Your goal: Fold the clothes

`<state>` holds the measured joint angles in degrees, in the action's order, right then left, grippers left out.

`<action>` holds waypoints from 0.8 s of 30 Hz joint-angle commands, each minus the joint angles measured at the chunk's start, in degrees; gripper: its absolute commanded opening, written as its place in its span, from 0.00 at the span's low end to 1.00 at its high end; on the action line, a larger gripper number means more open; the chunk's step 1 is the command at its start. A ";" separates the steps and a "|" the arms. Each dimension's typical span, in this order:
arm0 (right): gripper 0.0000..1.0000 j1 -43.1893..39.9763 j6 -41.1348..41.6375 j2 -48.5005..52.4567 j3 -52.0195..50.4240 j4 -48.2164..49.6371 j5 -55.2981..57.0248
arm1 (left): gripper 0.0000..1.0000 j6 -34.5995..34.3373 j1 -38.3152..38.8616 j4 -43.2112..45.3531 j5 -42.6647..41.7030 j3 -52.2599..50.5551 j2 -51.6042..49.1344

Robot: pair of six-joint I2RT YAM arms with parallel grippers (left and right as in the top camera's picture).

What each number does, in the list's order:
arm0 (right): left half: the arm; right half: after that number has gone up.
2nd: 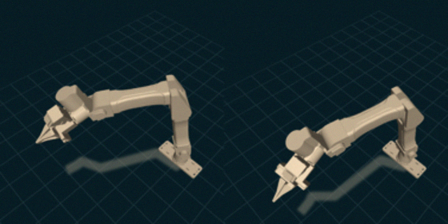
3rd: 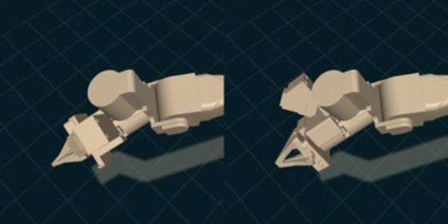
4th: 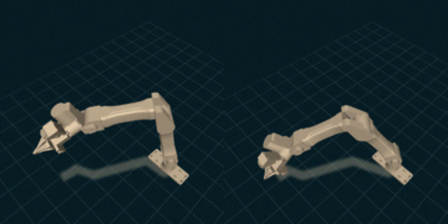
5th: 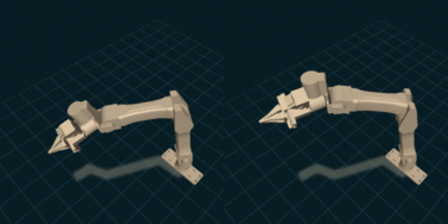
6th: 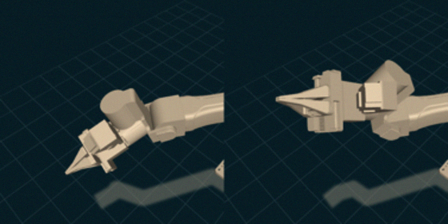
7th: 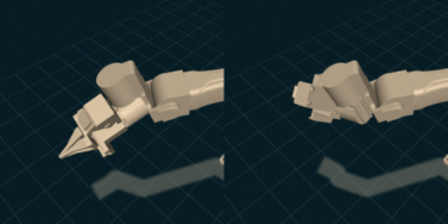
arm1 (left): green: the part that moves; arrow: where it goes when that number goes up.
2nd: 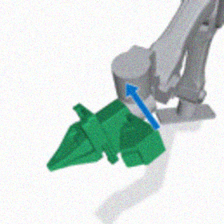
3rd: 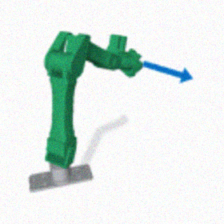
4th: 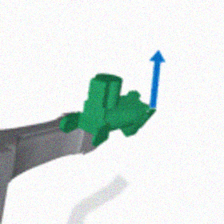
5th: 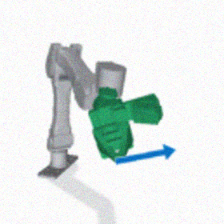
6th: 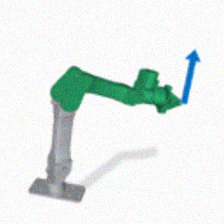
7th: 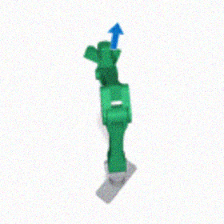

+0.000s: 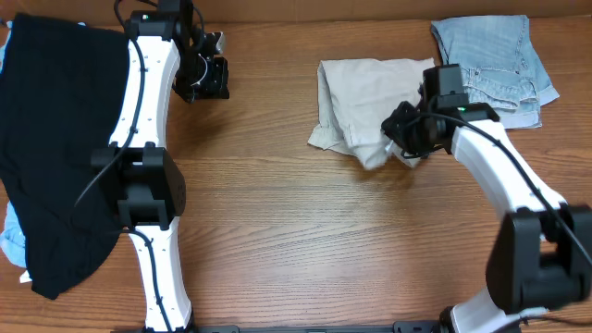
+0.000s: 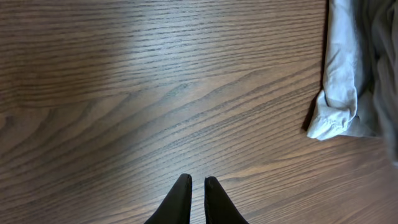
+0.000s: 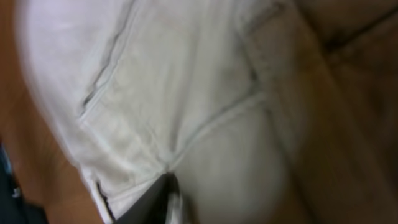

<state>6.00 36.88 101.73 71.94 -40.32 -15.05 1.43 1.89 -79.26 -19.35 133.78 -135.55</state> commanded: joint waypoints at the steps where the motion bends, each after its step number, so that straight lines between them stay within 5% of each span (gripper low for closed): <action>1: 0.61 -0.13 4.35 3.76 0.39 -1.25 1.81 | 0.11 -0.17 0.39 -0.02 0.31 0.96 0.66; 5: 0.77 0.15 8.35 6.67 0.39 -1.88 2.64 | 0.11 -0.17 0.39 -0.02 0.31 0.96 0.66; 16: 0.96 0.68 18.12 14.56 0.39 3.48 3.48 | 0.10 -0.17 0.44 -0.02 0.31 0.96 0.66; 23: 0.94 2.75 24.74 19.12 0.39 11.10 5.53 | 0.09 -0.17 0.50 -0.04 0.28 0.96 0.66; 24: 0.84 3.13 24.90 19.78 0.39 13.33 8.22 | 0.08 -0.17 0.50 -0.24 0.28 0.96 0.66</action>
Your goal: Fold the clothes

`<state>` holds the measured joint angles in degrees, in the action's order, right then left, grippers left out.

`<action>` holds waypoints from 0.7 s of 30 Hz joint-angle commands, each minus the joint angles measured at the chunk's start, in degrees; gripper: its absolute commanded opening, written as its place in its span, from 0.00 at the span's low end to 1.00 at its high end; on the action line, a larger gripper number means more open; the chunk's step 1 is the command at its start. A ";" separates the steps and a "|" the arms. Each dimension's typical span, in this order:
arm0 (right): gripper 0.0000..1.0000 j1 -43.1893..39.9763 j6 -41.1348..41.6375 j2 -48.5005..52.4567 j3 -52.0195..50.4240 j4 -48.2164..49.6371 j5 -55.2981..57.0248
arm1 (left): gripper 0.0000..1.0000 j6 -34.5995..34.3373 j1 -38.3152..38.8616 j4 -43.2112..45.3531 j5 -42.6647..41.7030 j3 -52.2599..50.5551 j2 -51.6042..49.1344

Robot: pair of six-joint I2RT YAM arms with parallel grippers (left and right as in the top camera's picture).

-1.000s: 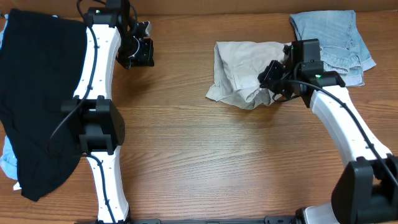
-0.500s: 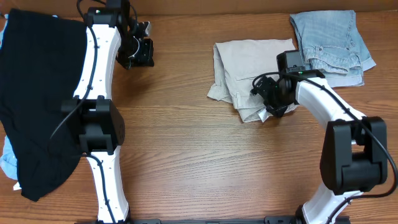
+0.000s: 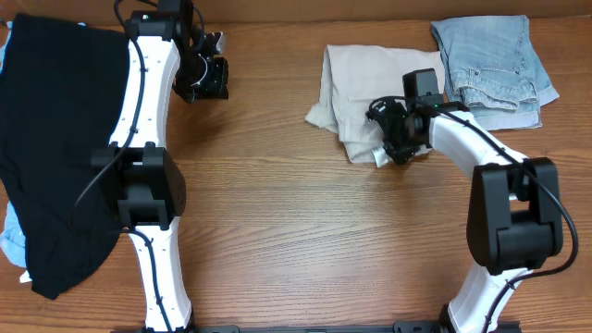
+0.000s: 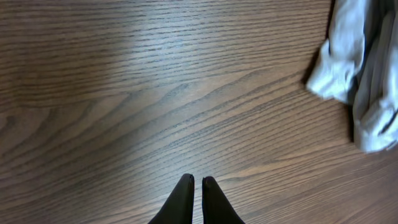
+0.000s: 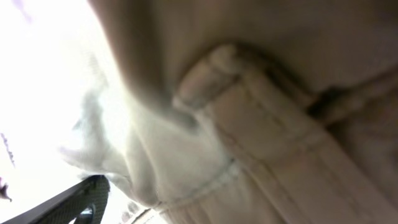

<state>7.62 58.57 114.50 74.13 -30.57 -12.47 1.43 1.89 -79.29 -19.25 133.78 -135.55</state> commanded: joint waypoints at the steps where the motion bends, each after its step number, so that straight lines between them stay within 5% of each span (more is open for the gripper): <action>1: 0.74 1.55 3.21 7.17 -1.79 4.33 7.48 | 0.08 -0.17 0.52 -0.37 0.17 0.96 0.66; 5: 0.29 1.29 2.99 7.19 -1.79 5.79 13.68 | 0.08 -0.15 0.61 -1.09 0.48 0.96 0.66; 8: 0.11 0.28 0.20 7.19 -1.79 6.95 16.04 | 0.08 -0.15 0.68 -1.03 0.66 0.96 0.66; 14: 0.04 -1.53 -10.80 7.19 -1.77 11.21 14.21 | 0.07 -0.15 0.70 -1.05 0.63 0.96 0.66; 21: 0.04 -3.80 -22.71 4.35 -1.62 13.38 -2.49 | 0.07 -0.15 0.72 -1.03 0.63 0.96 0.66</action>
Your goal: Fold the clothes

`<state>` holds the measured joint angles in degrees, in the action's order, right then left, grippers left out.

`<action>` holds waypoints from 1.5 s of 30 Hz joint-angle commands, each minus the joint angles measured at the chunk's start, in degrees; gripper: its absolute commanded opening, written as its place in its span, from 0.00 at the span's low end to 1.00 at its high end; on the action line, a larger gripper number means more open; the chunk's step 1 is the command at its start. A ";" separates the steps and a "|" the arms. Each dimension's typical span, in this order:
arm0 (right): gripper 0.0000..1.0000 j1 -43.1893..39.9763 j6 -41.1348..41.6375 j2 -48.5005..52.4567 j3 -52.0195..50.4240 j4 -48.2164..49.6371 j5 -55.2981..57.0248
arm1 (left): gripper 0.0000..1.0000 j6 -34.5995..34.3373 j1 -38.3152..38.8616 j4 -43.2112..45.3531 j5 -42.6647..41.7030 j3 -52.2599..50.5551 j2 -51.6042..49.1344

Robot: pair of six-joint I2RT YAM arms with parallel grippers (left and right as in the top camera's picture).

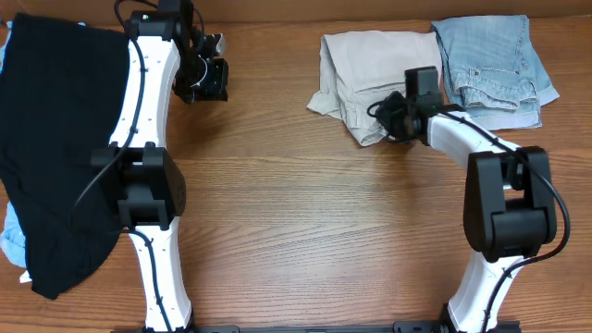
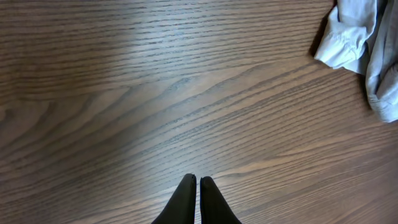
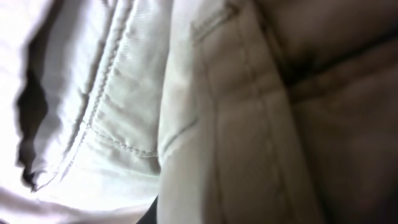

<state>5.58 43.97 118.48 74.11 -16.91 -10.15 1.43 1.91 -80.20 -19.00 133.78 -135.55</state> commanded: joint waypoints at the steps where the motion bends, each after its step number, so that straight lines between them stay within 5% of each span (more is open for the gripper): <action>1: 0.04 -2.10 -9.09 -0.68 -1.60 -0.31 -6.80 | 0.07 -0.17 0.72 -0.11 0.39 0.96 0.66; 7: 0.04 -4.74 -14.69 -11.80 -1.60 -2.12 -16.17 | 0.07 -0.15 0.74 -0.13 0.39 0.96 0.66; 16: 0.04 -8.33 -23.30 -27.96 -1.57 -6.16 -15.65 | 0.07 -0.17 0.74 0.37 0.39 0.96 0.66; 29: 0.04 -10.38 -25.70 -28.30 1.49 -11.96 -14.97 | 0.06 -0.17 0.74 0.33 0.37 0.96 0.66; 45: 0.04 -6.08 -17.11 -24.72 0.20 -13.29 -10.25 | 0.06 -0.17 0.74 0.50 0.42 0.96 0.66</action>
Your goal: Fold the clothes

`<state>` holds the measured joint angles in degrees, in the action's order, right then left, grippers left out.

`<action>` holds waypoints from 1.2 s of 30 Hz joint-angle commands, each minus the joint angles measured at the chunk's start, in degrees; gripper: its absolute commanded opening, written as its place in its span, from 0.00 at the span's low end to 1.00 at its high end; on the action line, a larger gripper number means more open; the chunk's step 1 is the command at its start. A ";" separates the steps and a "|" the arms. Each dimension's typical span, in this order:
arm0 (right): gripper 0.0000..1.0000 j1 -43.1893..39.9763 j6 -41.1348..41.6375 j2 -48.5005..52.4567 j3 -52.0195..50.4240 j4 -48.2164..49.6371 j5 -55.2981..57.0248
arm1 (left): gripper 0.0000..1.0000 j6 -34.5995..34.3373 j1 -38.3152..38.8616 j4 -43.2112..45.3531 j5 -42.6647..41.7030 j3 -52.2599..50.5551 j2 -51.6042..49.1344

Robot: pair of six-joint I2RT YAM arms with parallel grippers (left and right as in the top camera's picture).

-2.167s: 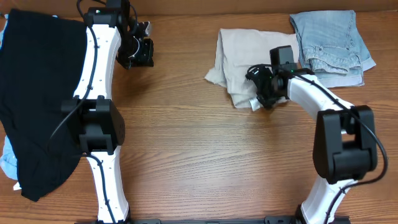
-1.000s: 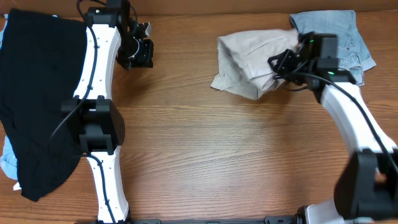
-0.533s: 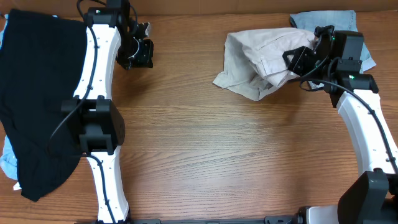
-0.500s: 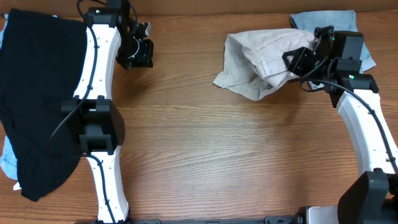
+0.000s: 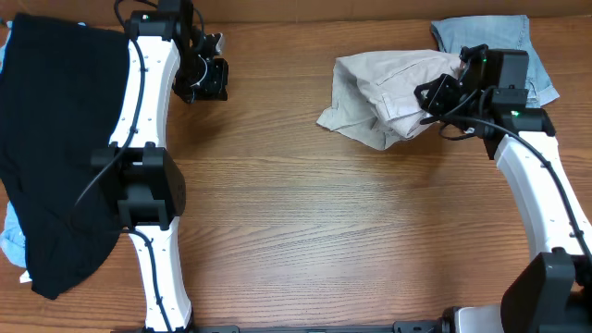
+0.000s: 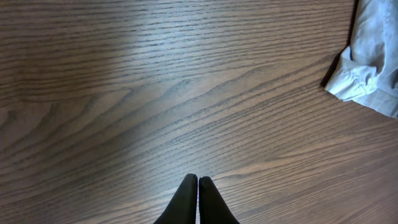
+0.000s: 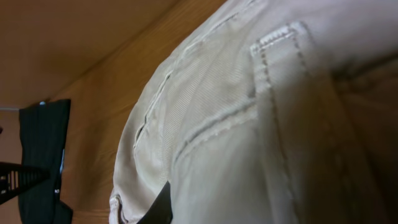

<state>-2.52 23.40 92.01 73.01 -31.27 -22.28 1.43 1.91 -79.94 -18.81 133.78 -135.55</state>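
Beige trousers (image 5: 388,88) hang bunched and partly lifted at the back right of the table, and they fill the right wrist view (image 7: 261,124). My right gripper (image 5: 446,92) is shut on their right end, its fingers mostly buried in cloth. One beige corner (image 6: 367,71) shows in the left wrist view. My left gripper (image 6: 198,182) is shut on nothing, low over bare wood at the back left (image 5: 205,79). Folded blue jeans (image 5: 518,46) lie at the back right corner, partly behind the right arm.
A large black garment (image 5: 55,139) lies along the table's left edge, with light blue cloth (image 5: 14,245) peeking from under it. The left arm's base (image 5: 143,190) stands beside it. Brown wall runs along the table's back edge.
My right gripper has moved right and up, and the beige trousers now hang lifted and stretched from it instead of lying flat. The left gripper has not moved.
My right gripper first sat on the beige trousers' lower right corner. Later it was further left and back on the cloth, the trousers shifting toward the back edge. Now it holds them raised by the jeans. The left gripper's small gap shut while it stayed at back left.
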 commanded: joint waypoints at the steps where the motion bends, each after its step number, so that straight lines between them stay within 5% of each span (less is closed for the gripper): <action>1: 0.04 2.95 4.26 2.73 1.29 1.42 2.38 | 0.06 -0.17 0.74 0.28 0.22 0.96 0.66; 8: 0.09 9.35 12.87 11.47 1.29 4.90 10.34 | 0.06 -0.17 0.74 0.24 0.22 0.96 0.66; 14: 0.44 9.66 15.58 14.32 1.29 2.78 10.45 | 0.06 -0.15 0.74 0.15 0.39 0.96 0.66; 21: 0.68 9.70 2.91 12.76 2.51 -3.32 0.57 | 0.06 -0.15 0.74 0.70 1.33 0.96 0.66; 29: 0.72 9.99 0.17 9.44 14.67 -16.48 2.73 | 0.07 -0.17 0.68 1.84 1.42 0.96 0.66; 34: 0.74 12.87 8.48 9.11 19.67 -20.83 5.25 | 0.07 -0.17 0.61 2.14 1.44 0.96 0.66; 36: 0.86 15.47 19.45 9.86 18.97 -23.21 11.98 | 0.07 -0.20 0.57 2.16 1.44 0.96 0.66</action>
<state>9.76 29.85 102.50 91.83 -52.58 -17.39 1.43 1.91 -78.00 -17.74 133.78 -135.55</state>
